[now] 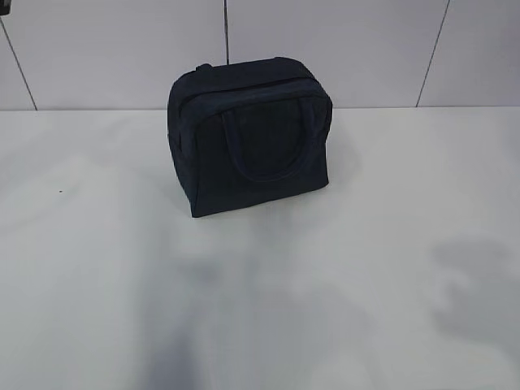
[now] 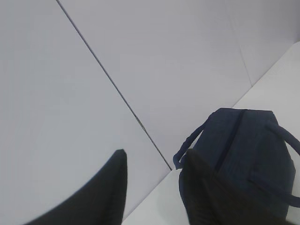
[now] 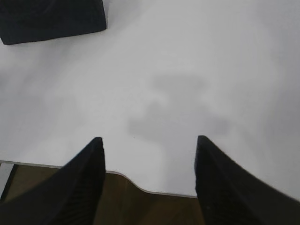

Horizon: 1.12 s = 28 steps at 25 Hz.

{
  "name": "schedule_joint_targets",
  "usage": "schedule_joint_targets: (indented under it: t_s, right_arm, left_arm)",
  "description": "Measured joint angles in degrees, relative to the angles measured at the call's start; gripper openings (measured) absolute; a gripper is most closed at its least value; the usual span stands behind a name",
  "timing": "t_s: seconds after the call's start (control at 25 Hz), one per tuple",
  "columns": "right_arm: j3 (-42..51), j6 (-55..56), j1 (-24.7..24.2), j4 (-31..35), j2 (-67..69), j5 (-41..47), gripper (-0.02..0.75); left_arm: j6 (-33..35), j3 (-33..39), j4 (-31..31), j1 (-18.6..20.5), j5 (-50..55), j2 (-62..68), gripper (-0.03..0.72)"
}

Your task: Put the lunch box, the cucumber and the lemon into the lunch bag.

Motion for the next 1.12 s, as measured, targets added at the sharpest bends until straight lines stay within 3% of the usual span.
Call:
schedule_joint_targets:
  t_s: [0.48,1.12]
  right_arm:
    - [5.6,0.1,0.0,0.0,-12.3,1.6,0.458]
    - [7.0,1.1,0.0,-4.0,-15.1,6.4,0.458]
  left_arm:
    - [0.0,0.0,0.0,0.0,0.0,0.0,0.289]
    - [0.0,0.0,-0.1,0.0,0.0,0.0,0.289]
